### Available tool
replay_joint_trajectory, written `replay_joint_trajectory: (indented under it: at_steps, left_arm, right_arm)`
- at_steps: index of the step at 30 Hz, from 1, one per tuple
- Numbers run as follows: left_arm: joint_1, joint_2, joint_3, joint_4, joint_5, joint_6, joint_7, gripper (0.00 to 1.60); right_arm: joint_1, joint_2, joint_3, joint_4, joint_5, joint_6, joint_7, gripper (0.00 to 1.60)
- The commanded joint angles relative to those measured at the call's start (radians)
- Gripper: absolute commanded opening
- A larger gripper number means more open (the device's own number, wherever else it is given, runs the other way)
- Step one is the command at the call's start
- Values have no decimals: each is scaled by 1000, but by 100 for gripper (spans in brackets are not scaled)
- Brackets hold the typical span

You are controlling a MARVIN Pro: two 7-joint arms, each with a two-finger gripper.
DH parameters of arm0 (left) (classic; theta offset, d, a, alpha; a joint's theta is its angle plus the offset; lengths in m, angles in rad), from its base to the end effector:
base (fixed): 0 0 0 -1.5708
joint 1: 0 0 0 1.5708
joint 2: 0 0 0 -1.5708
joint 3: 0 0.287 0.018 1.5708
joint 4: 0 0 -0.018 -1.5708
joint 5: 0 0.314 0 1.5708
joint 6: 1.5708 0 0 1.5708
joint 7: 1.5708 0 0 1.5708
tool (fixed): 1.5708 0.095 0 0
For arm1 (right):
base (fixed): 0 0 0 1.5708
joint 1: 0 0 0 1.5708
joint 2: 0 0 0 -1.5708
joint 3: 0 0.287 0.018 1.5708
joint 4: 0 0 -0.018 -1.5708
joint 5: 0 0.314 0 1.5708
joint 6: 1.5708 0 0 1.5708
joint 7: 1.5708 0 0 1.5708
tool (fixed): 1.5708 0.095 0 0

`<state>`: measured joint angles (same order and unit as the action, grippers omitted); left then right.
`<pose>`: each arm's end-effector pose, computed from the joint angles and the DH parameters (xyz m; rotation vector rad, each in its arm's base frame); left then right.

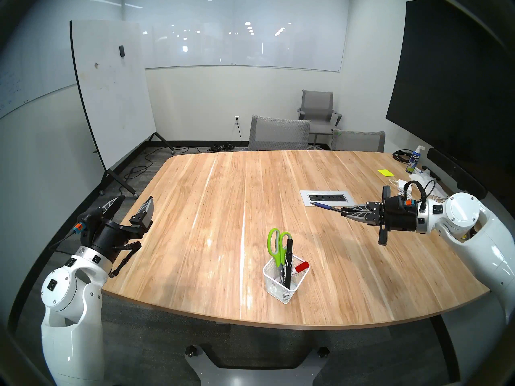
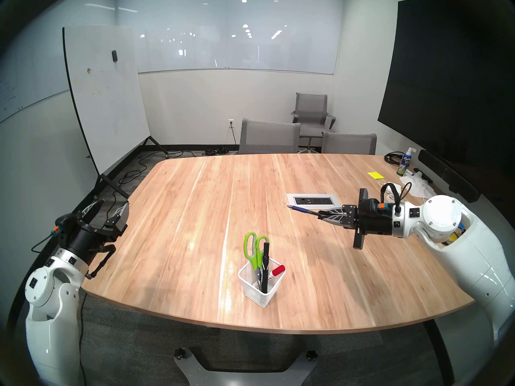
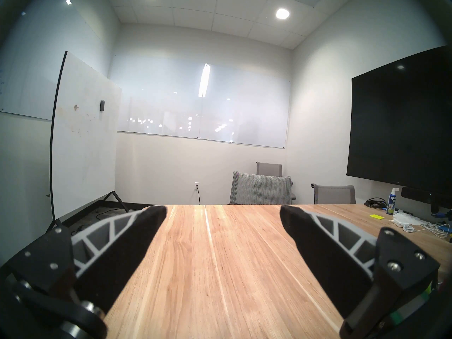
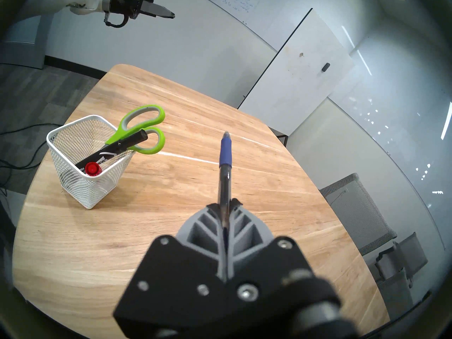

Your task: Place the pen, the marker, and the scissors into the pen holder

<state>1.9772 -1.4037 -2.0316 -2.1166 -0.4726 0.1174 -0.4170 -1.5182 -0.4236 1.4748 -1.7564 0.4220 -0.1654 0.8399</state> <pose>0.2906 0.1403 -0.1958 1.9347 -0.0474 2.2581 0.3851 -0.1401 -0.1493 -1.7146 -1.7973 -1.6374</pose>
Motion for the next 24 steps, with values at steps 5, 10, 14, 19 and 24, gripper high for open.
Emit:
replay_joint_trajectory:
  at_steps: [5, 10, 14, 19, 24]
  left_arm:
    - [-2, 0, -2, -22, -1, 0, -2, 160]
    - [-3, -2, -2, -22, 0, 1, -3, 160]
    - [-3, -3, -3, -22, 1, 1, -4, 160]
    - [-4, -4, -3, -22, 2, 2, -5, 160]
    - [-5, -6, -4, -22, 3, 3, -6, 160]
  right_arm:
    - [17, 4, 12, -5, 1, -2, -2, 0]
    - [17, 4, 12, -5, 1, -2, -2, 0]
    - [17, 4, 12, -5, 1, -2, -2, 0]
    - [17, 4, 12, -5, 1, -2, -2, 0]
    - [17, 4, 12, -5, 1, -2, -3, 0]
